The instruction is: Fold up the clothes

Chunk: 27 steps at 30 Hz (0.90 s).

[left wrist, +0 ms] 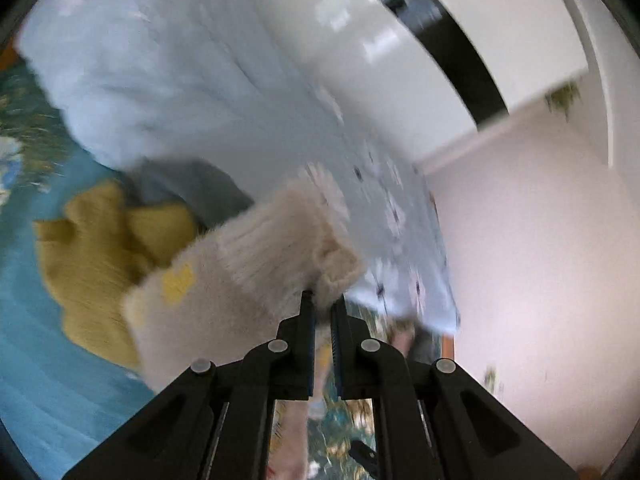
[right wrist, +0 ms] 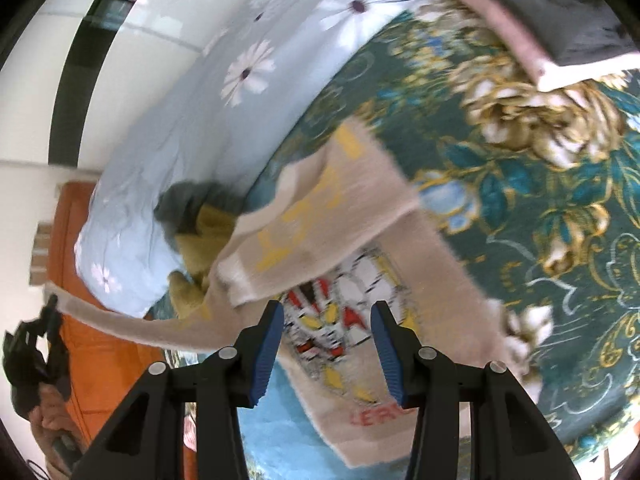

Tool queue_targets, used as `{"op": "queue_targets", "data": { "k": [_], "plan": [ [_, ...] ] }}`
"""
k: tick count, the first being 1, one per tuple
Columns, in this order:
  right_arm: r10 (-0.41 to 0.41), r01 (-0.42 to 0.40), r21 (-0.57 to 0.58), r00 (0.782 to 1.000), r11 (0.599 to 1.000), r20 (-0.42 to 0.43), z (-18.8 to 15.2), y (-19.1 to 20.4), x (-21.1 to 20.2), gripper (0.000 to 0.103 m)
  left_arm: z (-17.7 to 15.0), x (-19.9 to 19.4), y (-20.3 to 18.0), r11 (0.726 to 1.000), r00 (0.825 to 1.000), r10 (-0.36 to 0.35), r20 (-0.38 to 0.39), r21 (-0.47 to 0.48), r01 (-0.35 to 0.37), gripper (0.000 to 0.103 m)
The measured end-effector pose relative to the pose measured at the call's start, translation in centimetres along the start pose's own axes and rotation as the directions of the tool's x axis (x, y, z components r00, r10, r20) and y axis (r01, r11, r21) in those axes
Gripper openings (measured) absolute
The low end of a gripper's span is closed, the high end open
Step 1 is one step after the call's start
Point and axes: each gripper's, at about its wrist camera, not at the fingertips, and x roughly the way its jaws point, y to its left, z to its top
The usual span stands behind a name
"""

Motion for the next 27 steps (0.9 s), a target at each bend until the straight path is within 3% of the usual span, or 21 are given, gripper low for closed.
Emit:
{"op": "queue_targets", "data": {
  "k": [4, 8, 11, 15, 19, 22, 23, 24, 25, 27],
  "plan": [
    [0.004, -0.006, 0.079, 1.0, 0.997, 0.022, 1.1, -3.7, -0.4, 0.049, -1.9, 7.3, -3.8, 0.998, 0.989, 0.021, -0.143, 0.057, -0.013, 0.006],
    [-0.004, -0.002, 0.139, 0.999, 0.99, 0.041, 2.1, -6.8, -0.5, 0.049, -5.0, 14.5, -6.8, 0.991, 0.957, 0.071, -0.282, 0.128, -0.036, 0.006],
    [-0.014, 0.006, 0.171, 0.999, 0.985, 0.046, 2.4, -8.8, -0.3, 0.049, -8.4, 19.7, -8.1, 0.972, 0.904, 0.153, -0.399, 0.225, -0.066, 0.006],
    [-0.035, 0.025, 0.189, 0.998, 0.982, 0.046, 2.1, -10.8, 0.0, 0.049, -12.6, 25.3, -8.9, 0.909, 0.831, 0.302, -0.467, 0.404, -0.103, 0.007],
    [-0.072, 0.066, 0.197, 0.997, 0.978, 0.024, 1.3, -12.4, 0.7, 0.049, -14.5, 29.1, -7.0, 0.884, 0.768, 0.383, -0.514, 0.445, -0.144, 0.007],
    [-0.094, 0.088, 0.208, 0.995, 0.974, 0.016, 1.0, -13.1, 0.9, 0.049, -15.2, 31.7, -5.6, 0.853, 0.707, 0.458, -0.539, 0.49, -0.179, 0.009],
    [-0.098, 0.092, 0.208, 0.995, 0.974, 0.017, 1.0, -13.3, 0.9, 0.049, -15.4, 31.9, -5.3, 0.848, 0.701, 0.47, -0.537, 0.495, -0.189, 0.013],
    [-0.102, 0.096, 0.208, 0.995, 0.973, 0.018, 1.0, -13.4, 0.9, 0.049, -15.6, 32.0, -5.0, 0.845, 0.695, 0.478, -0.536, 0.498, -0.197, 0.026],
    [-0.106, 0.1, 0.209, 0.994, 0.973, 0.019, 1.1, -13.6, 0.9, 0.049, -15.6, 31.7, -4.9, 0.855, 0.698, 0.465, -0.545, 0.481, -0.194, 0.04],
    [-0.109, 0.102, 0.21, 0.994, 0.972, 0.022, 1.2, -13.7, 1.0, 0.049, -15.2, 30.5, -4.7, 0.883, 0.714, 0.419, -0.562, 0.437, -0.174, 0.047]
  ]
}}
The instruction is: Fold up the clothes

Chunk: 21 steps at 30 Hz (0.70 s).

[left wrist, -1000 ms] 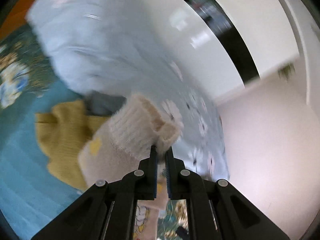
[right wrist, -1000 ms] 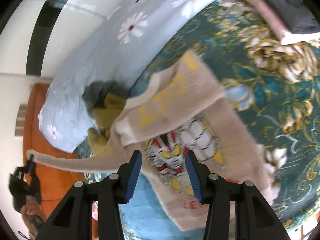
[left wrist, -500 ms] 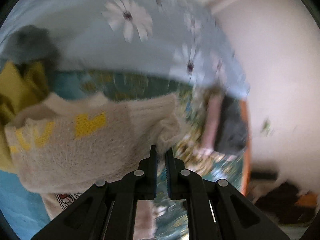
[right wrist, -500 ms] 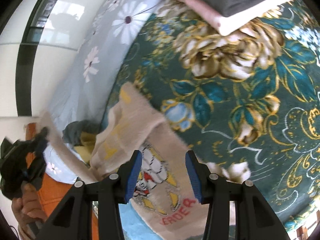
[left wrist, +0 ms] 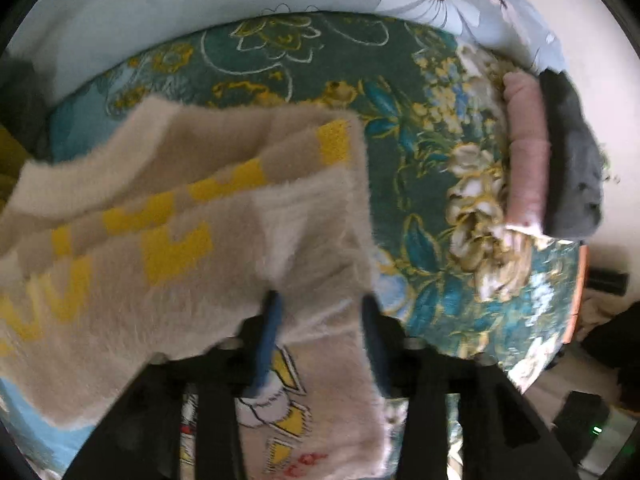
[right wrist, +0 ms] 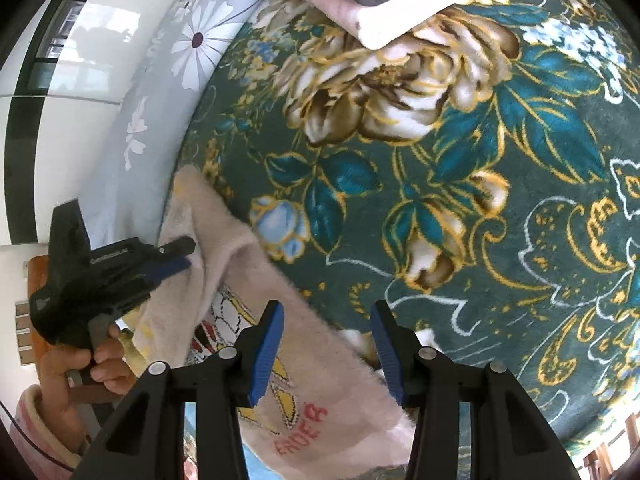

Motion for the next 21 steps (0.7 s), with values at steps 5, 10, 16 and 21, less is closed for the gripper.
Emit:
{"op": "queue_targets", "data": {
  "k": [5, 10, 16, 21],
  "plan": [
    [0.001, -0.001, -0.021, 0.999, 1.0, -0.037, -0.3, 0.5, 1.0, 0.049, -3.6, -5.5, 3.6, 0.997, 0.991, -0.051, 0.123, -0.045, 0.057, 0.048],
    [-0.044, 0.031, -0.091, 0.987, 0.995, -0.152, -2.3, 0.7, 3.7, 0.049, -11.4, -8.8, 12.2, 0.969, 0.974, 0.054, 0.218, -0.249, 0.002, 0.048],
    [-0.137, 0.094, -0.171, 0.956, 0.981, -0.26, -4.7, -0.3, 6.8, 0.049, -20.7, -5.4, 21.0, 0.877, 0.98, 0.147, 0.133, -0.476, -0.067, 0.048],
    [-0.195, 0.133, -0.227, 0.94, 0.965, -0.279, -6.1, -0.7, 8.5, 0.05, -23.9, -1.2, 22.3, 0.875, 0.99, 0.097, 0.105, -0.484, -0.035, 0.053]
  ]
}}
